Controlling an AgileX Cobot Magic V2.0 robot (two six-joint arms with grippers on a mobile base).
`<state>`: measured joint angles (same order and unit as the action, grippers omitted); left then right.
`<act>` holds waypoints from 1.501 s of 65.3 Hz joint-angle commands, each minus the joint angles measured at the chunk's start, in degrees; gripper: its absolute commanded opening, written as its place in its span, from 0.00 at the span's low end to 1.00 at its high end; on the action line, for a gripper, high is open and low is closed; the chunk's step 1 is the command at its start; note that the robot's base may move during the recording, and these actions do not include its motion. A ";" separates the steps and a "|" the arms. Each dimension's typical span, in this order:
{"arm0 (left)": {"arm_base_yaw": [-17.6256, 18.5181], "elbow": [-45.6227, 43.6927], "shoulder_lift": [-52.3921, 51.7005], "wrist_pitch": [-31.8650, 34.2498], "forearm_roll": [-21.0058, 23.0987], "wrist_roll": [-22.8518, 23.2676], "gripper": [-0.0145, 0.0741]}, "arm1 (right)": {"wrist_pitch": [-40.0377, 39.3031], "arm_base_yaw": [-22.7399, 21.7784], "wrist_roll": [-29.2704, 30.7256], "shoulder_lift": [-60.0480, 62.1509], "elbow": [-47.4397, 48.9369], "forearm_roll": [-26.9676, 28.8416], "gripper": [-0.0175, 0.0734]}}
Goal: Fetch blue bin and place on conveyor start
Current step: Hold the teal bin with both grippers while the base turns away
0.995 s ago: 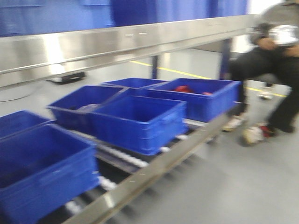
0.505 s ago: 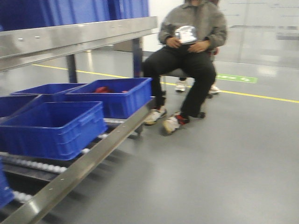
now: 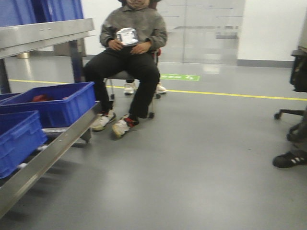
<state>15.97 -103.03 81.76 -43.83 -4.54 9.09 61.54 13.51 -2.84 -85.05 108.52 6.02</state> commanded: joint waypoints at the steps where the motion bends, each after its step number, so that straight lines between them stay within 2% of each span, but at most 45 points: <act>1: -0.10 -0.62 -0.67 4.22 0.30 0.45 0.04 | -0.90 -0.29 1.78 1.06 0.60 -1.44 0.02; 98: -0.10 -0.62 -0.67 4.24 0.20 0.45 0.04 | -0.90 -0.29 1.78 1.06 0.60 -1.44 0.02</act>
<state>15.97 -103.03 81.76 -43.76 -4.42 9.09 61.65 13.51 -2.84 -84.70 108.52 6.02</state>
